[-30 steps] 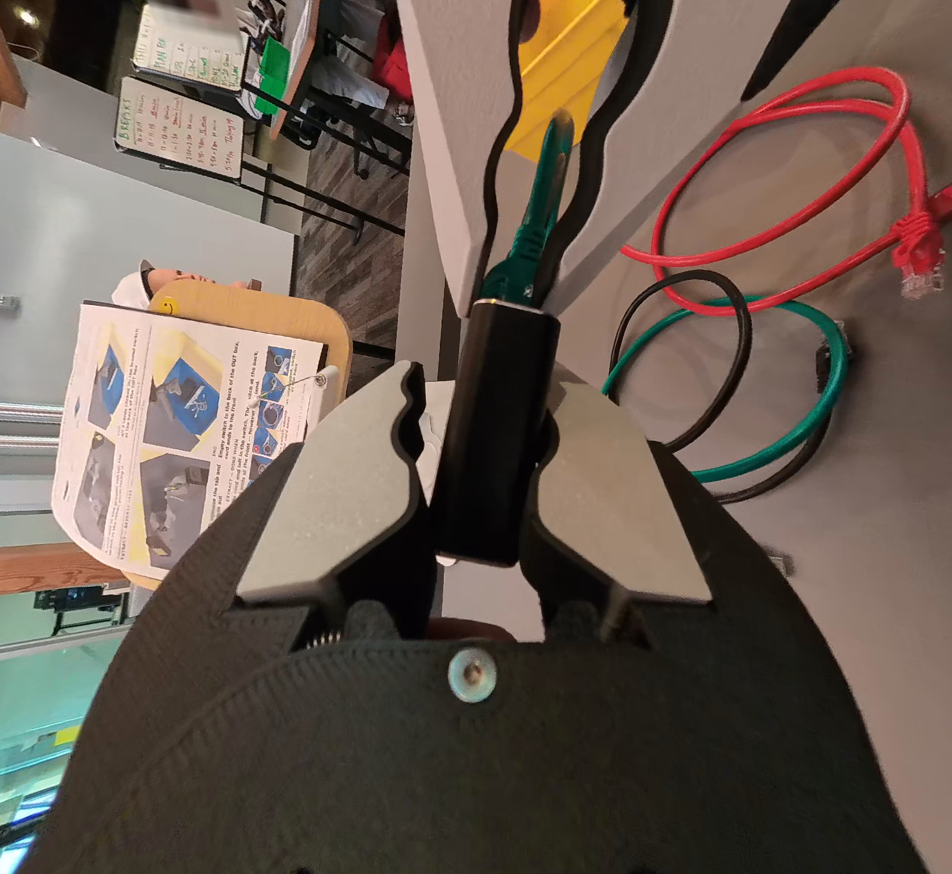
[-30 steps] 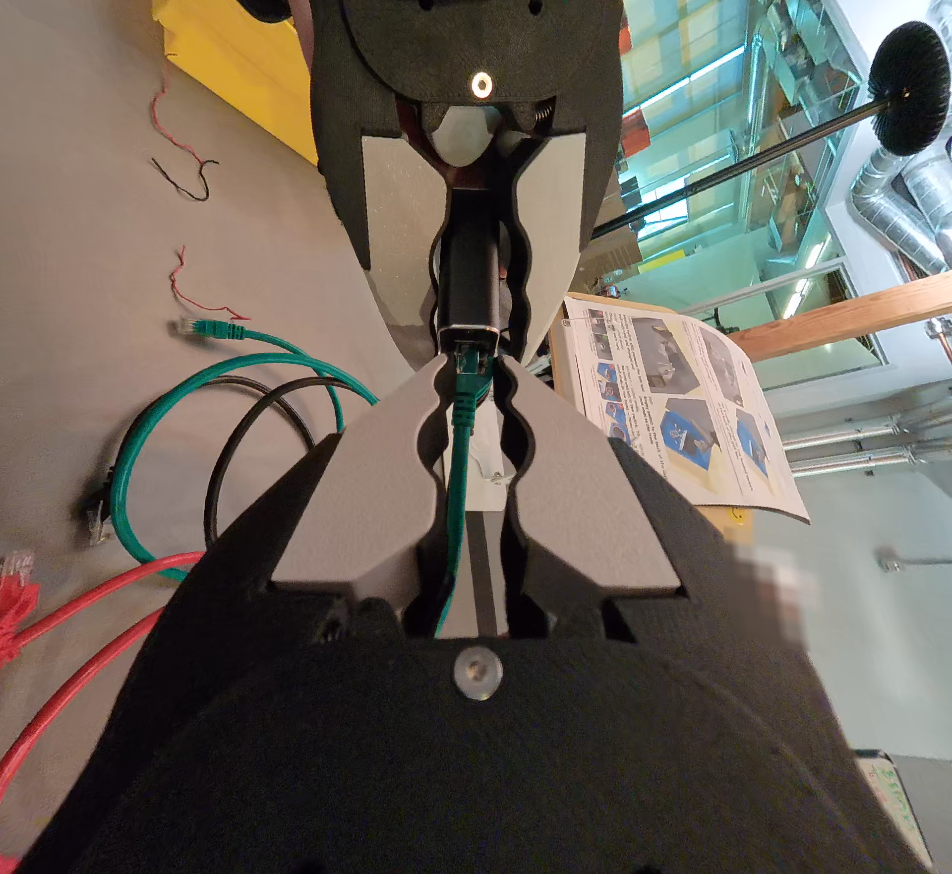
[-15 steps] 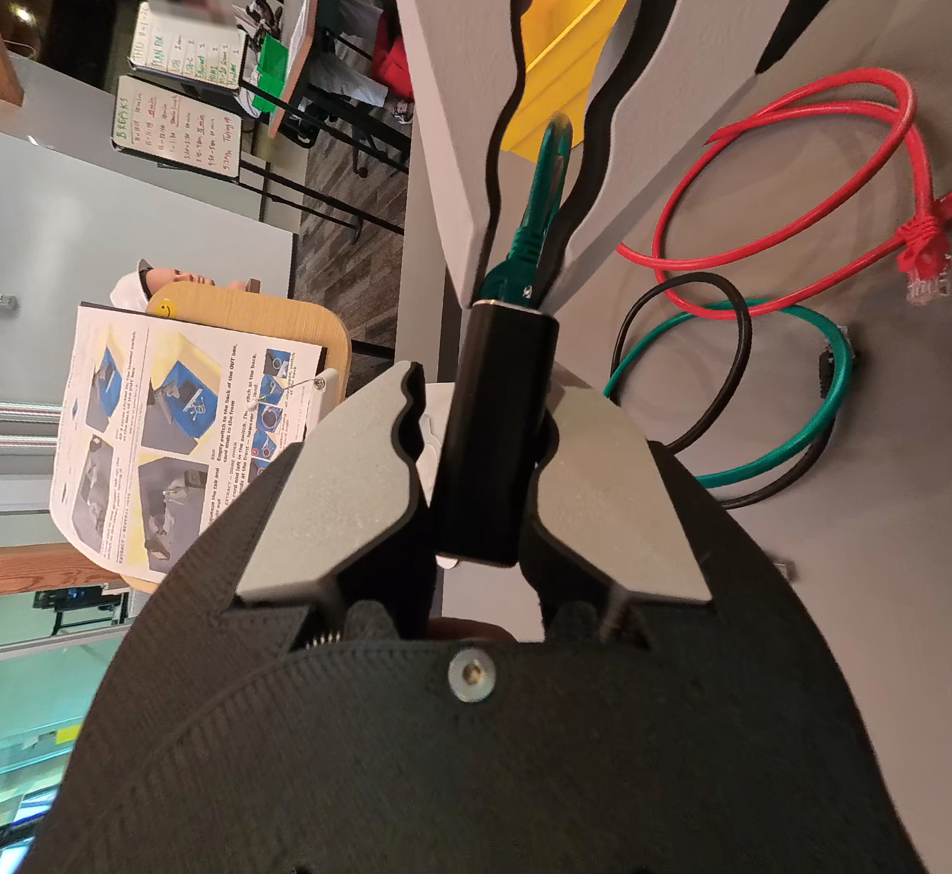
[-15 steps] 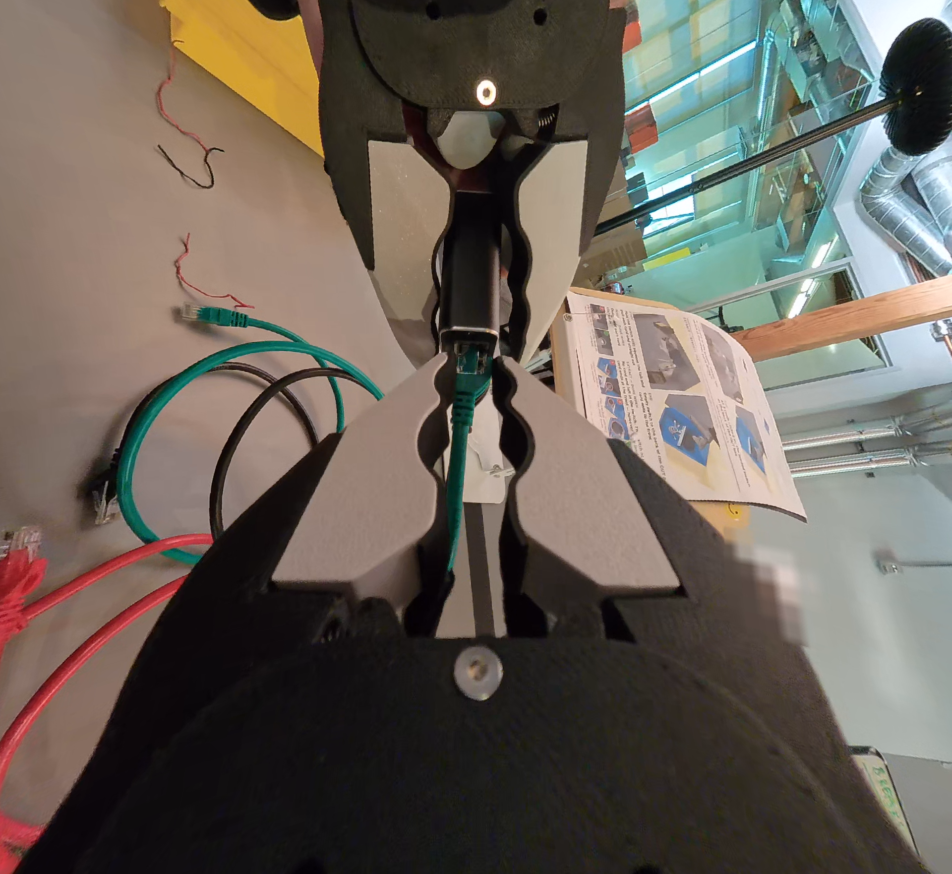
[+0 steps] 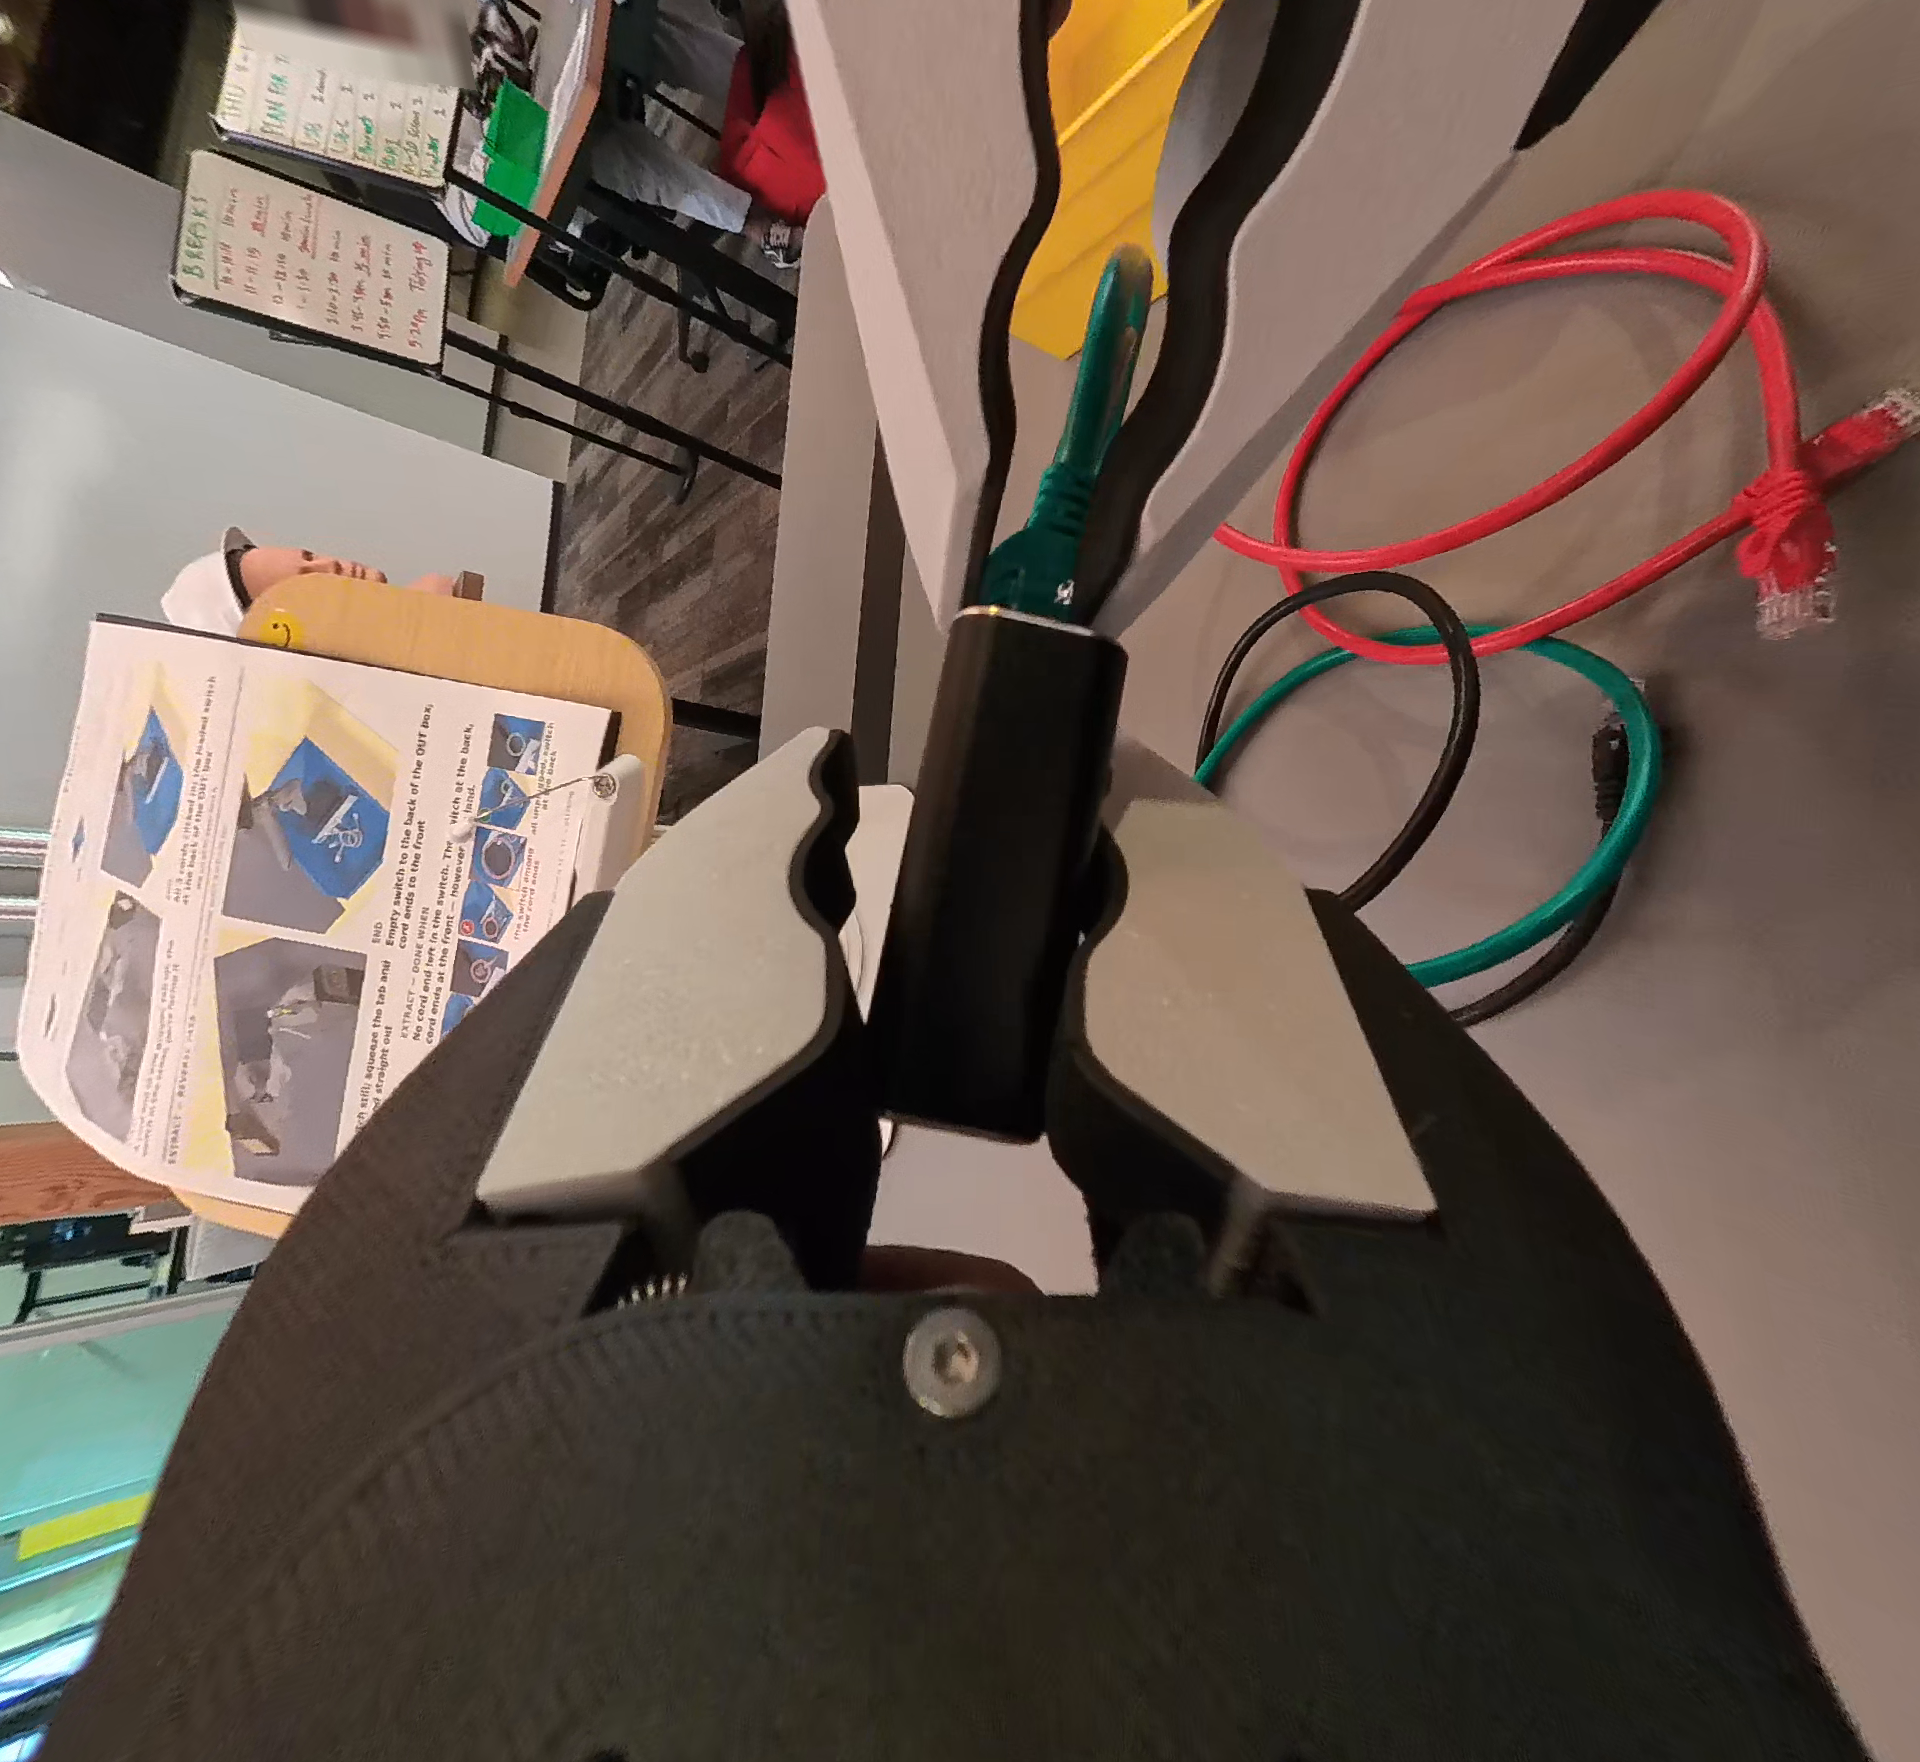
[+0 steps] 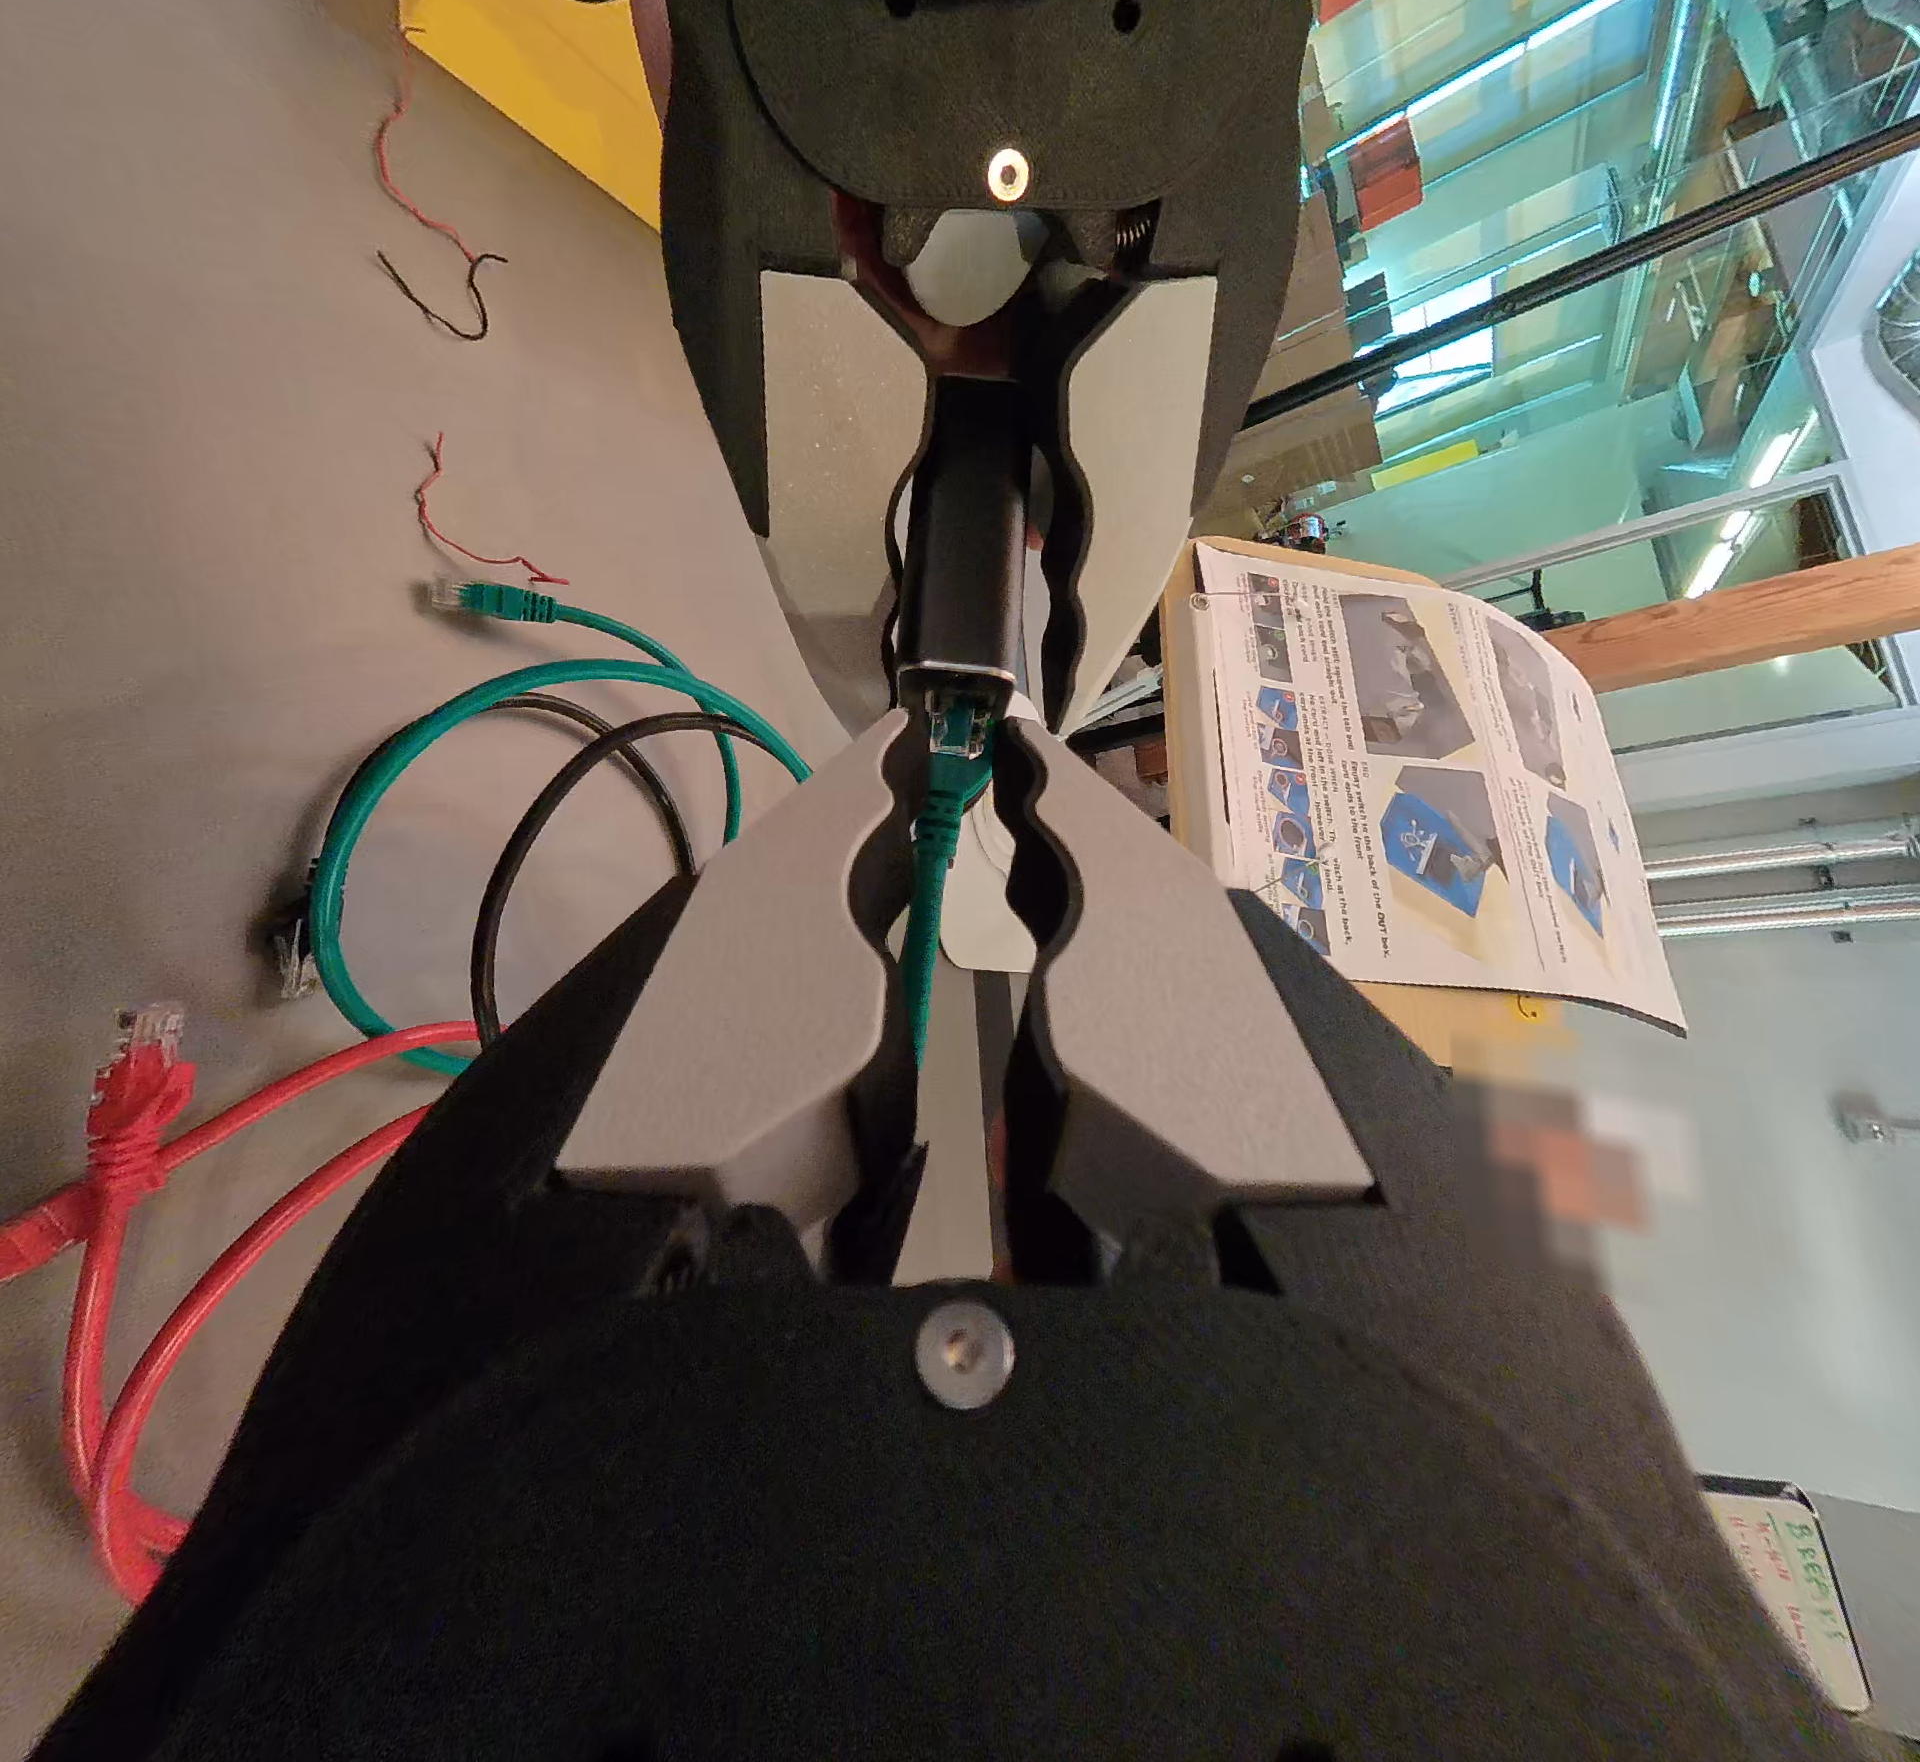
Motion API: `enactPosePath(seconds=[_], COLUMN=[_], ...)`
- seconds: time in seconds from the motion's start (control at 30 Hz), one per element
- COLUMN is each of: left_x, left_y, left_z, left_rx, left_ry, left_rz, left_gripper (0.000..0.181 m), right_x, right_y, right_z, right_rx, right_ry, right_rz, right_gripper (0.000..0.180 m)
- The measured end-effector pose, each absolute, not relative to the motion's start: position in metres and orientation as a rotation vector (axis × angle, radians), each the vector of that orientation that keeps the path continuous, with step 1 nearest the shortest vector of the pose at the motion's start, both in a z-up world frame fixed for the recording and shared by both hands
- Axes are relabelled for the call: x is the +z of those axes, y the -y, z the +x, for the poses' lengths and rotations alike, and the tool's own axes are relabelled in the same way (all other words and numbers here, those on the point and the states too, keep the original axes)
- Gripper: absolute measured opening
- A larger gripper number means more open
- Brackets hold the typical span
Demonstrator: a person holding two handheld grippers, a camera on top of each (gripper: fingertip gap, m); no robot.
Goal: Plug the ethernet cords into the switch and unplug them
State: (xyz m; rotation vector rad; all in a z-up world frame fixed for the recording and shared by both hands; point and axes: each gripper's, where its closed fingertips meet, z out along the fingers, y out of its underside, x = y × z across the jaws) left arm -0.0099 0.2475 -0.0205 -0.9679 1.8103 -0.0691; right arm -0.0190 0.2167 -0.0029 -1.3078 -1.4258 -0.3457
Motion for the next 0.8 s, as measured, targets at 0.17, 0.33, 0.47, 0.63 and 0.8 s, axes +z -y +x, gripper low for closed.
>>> enactPosePath(seconds=[0.17,0.33,0.47,0.63,0.8], left_x=[-0.0212,-0.0237,-0.0271,-0.0256,-0.0225], left_y=[-0.2482,-0.2481,-0.2464,-0.2419,-0.2413], left_z=[-0.0089,-0.0096,-0.0112,-0.0122,-0.0099], left_rx=[-0.149,-0.192,-0.222,-0.234,-0.167], left_ry=[-1.786,-1.776,-1.786,-1.800,-1.809], left_rz=[-0.979,-1.004,-1.001,-0.975,-0.930], left_gripper=[0.039,0.038,0.038,0.037,0.037], right_x=[-0.0002,-0.0013,-0.0022,0.0012,0.0001], right_y=[-0.2177,-0.2186,-0.2157,-0.2096,-0.2110], right_z=[-0.0186,-0.0190,-0.0213,-0.0248,-0.0227], right_rx=[-0.333,-0.306,-0.262,-0.117,-0.123], right_ry=[1.404,1.395,1.402,1.373,1.371], right_rz=[-1.320,-1.340,-1.338,-1.327,-1.328], right_gripper=[0.010,0.010,0.010,0.010,0.010])
